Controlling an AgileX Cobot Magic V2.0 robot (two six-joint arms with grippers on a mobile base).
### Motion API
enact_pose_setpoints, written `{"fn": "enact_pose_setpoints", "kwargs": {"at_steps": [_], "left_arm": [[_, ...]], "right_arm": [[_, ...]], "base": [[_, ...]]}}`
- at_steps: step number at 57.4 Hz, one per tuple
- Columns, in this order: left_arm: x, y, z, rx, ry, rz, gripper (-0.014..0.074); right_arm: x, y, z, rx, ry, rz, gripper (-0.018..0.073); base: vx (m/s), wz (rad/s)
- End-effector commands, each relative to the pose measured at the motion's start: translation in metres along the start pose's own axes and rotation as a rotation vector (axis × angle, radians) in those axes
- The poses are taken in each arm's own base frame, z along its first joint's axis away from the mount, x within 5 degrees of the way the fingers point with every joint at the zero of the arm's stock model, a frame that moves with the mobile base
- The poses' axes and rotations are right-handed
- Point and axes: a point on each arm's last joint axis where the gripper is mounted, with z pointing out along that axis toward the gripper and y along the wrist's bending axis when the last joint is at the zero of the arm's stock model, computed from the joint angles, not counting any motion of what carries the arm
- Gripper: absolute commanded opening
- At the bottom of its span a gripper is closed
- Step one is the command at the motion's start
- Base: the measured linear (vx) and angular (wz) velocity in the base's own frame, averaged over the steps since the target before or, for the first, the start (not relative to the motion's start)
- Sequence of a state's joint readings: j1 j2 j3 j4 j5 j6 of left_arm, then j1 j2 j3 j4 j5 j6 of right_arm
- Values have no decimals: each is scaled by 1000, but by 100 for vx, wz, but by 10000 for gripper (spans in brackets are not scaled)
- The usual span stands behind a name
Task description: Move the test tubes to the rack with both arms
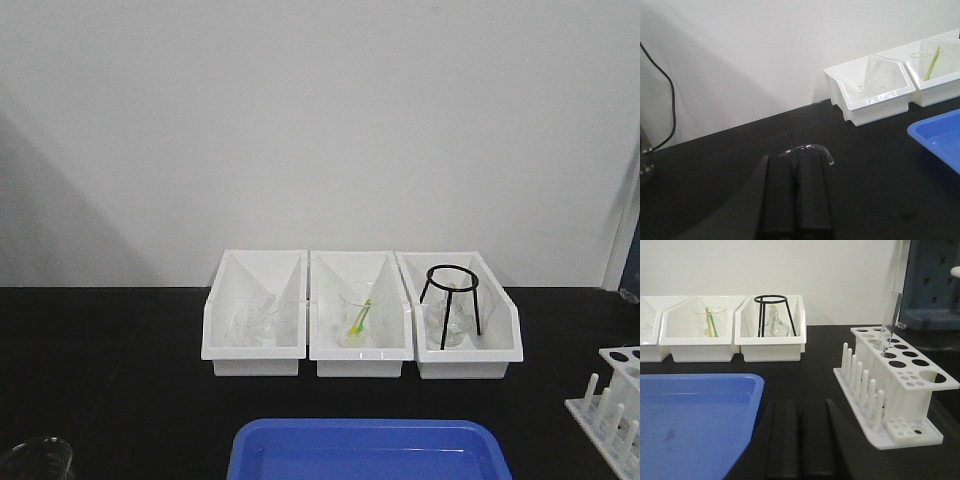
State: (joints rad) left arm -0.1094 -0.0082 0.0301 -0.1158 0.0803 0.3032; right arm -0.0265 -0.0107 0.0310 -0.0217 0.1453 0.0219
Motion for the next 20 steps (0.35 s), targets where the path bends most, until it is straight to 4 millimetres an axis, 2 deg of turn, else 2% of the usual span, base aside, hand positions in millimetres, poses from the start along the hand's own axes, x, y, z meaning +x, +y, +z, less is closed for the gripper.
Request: {"fn": "enact_pose_setpoints", "kwargs": {"at_steps": [1, 20], "left_arm": [[1, 1, -1, -24, -70, -9, -15], [1, 1, -1, -24, -70, -9, -15]], "right_arm": [[-4, 0, 0, 7, -80, -11, -8], [-4, 0, 0, 7, -80, -11, -8]], "base": [[0, 0], [0, 0]]}}
